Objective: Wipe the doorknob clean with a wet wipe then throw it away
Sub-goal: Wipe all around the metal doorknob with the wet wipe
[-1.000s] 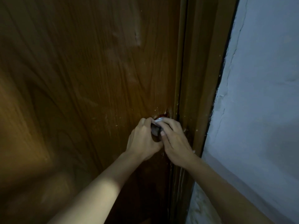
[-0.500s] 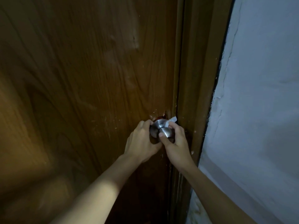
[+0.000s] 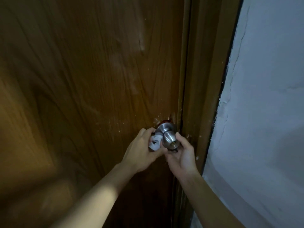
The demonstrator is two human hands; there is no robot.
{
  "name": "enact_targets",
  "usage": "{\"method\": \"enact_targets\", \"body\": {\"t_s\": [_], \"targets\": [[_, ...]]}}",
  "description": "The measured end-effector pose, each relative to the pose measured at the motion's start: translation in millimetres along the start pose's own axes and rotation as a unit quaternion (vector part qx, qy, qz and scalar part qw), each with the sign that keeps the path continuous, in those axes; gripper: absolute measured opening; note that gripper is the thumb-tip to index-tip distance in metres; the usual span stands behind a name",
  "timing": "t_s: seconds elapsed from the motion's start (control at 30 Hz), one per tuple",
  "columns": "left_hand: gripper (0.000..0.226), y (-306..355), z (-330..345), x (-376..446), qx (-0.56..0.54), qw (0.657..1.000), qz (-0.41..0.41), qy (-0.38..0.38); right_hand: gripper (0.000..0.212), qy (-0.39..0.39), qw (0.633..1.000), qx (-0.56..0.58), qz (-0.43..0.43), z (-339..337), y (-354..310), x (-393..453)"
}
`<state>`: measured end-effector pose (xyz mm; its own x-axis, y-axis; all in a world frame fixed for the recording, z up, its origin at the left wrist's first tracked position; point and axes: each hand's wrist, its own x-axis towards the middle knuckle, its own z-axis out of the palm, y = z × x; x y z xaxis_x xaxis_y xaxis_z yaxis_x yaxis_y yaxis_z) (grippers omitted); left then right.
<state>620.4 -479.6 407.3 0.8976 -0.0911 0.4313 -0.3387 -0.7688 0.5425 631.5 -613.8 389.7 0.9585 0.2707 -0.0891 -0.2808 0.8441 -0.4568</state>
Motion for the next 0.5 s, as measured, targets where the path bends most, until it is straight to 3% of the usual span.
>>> {"method": "enact_targets", "body": {"t_s": [0.17,0.27,0.4,0.5], "targets": [[0.056,7,21,-12,-0.115,0.984,-0.067,0.116,0.037,0.016,1.0,0.009,0.025,-2,-5,2],[0.047,11,29,-18,-0.193,0.968,-0.095,0.127,0.042,0.016,0.999,-0.009,0.051,-2,-9,2],[0.021,11,25,-14,-0.198,0.973,-0.093,0.075,0.052,0.02,0.994,-0.08,0.077,-2,-16,3],[0.009,12,14,-5,-0.161,0.974,-0.061,0.146,0.052,0.036,0.992,-0.095,0.074,-2,-17,4]]}}
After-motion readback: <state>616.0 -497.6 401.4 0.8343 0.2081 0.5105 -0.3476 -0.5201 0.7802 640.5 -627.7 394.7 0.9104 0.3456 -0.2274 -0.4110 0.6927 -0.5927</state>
